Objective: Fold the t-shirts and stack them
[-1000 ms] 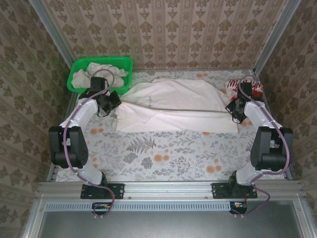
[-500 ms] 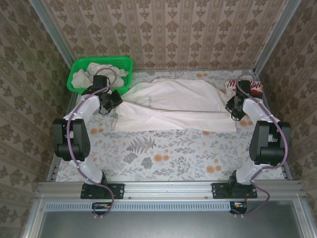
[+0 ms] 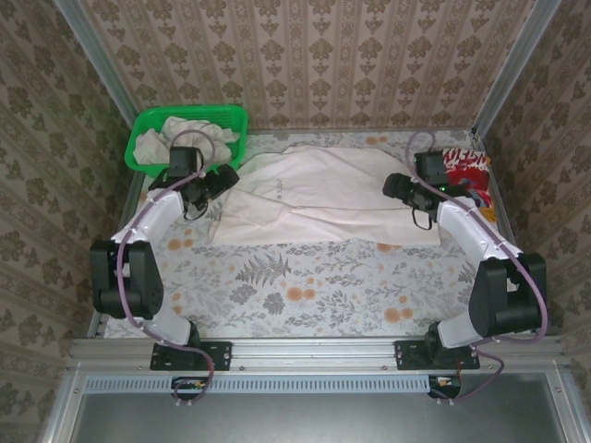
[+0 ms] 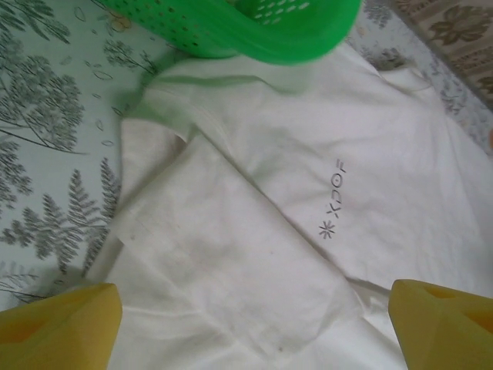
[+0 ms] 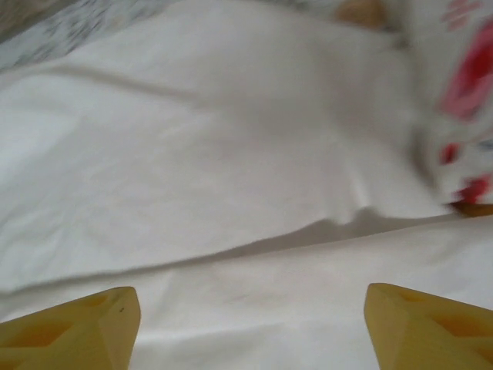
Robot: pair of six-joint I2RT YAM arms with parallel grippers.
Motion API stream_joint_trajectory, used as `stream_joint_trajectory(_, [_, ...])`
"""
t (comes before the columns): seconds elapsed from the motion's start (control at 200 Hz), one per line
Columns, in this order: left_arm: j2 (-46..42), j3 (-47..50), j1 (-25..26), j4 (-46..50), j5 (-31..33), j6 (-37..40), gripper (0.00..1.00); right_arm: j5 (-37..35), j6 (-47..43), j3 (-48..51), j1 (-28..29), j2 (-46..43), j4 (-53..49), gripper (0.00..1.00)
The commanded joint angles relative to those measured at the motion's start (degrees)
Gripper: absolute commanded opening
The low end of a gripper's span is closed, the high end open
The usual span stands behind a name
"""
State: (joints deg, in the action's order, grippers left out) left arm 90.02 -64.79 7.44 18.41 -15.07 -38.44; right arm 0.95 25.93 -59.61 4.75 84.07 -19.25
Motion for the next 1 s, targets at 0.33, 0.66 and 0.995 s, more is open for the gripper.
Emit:
stream_joint_trajectory(0.33, [4.4, 13.0, 3.9, -13.2, 2.5, -6.8, 0.88, 6.4, 7.3, 6.9, 2.7, 11.1, 2.8, 0.68])
stream_joint_trajectory(0.66, [-4.6, 28.3, 1.2, -11.3, 6.6, -6.4, 0.87, 4.7, 9.2, 15.2, 2.8, 5.4, -0.2, 0.71])
stream_joint_trajectory(0.995, [-20.5, 37.1, -0.5, -0.8, 7.6, -6.0, 0.87, 7.9, 10.5, 22.7, 5.3, -4.8, -4.9, 0.73])
